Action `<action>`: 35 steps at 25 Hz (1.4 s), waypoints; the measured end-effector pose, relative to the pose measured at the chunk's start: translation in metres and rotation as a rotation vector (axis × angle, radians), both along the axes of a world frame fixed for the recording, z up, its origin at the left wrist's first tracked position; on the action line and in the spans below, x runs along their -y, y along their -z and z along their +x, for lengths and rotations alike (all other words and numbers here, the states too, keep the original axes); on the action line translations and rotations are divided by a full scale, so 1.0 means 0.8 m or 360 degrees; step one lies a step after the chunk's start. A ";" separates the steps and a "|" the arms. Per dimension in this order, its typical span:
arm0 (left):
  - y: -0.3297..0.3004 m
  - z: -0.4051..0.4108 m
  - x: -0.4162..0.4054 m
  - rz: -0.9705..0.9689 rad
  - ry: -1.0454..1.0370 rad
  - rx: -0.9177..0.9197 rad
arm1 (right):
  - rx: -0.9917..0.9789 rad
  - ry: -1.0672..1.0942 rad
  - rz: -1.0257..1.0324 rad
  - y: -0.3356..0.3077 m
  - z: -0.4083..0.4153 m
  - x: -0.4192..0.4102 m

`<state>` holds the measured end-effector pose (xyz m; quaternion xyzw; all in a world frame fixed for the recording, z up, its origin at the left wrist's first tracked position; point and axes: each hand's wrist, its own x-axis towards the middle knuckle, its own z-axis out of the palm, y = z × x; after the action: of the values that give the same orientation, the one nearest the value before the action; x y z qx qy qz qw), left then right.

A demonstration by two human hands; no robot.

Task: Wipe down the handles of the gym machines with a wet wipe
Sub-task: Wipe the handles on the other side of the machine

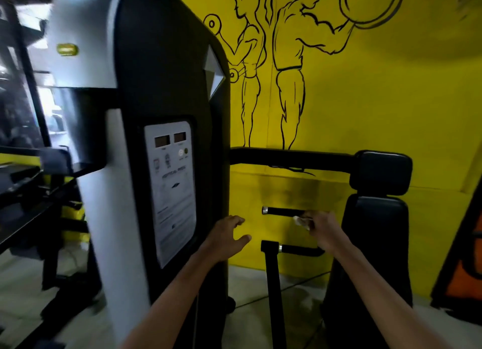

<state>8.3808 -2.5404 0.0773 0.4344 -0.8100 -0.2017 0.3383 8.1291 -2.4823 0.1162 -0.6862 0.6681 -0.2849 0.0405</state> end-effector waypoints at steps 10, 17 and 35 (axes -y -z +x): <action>-0.006 0.112 -0.161 -0.0078 -0.0042 0.0001 | -0.0044 -0.0131 -0.0163 -0.021 0.115 -0.131; -0.010 0.182 -0.238 -0.0134 -0.0349 -0.0038 | -0.0026 -0.0366 -0.0221 -0.021 0.174 -0.151; -0.019 0.261 -0.354 -0.0212 -0.0544 -0.0021 | 0.0023 -0.0572 -0.0248 -0.029 0.256 -0.228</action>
<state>8.5899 -2.2571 0.0927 0.5411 -0.7337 -0.0900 0.4010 8.3342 -2.2998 0.1393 -0.7935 0.5104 -0.3288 0.0423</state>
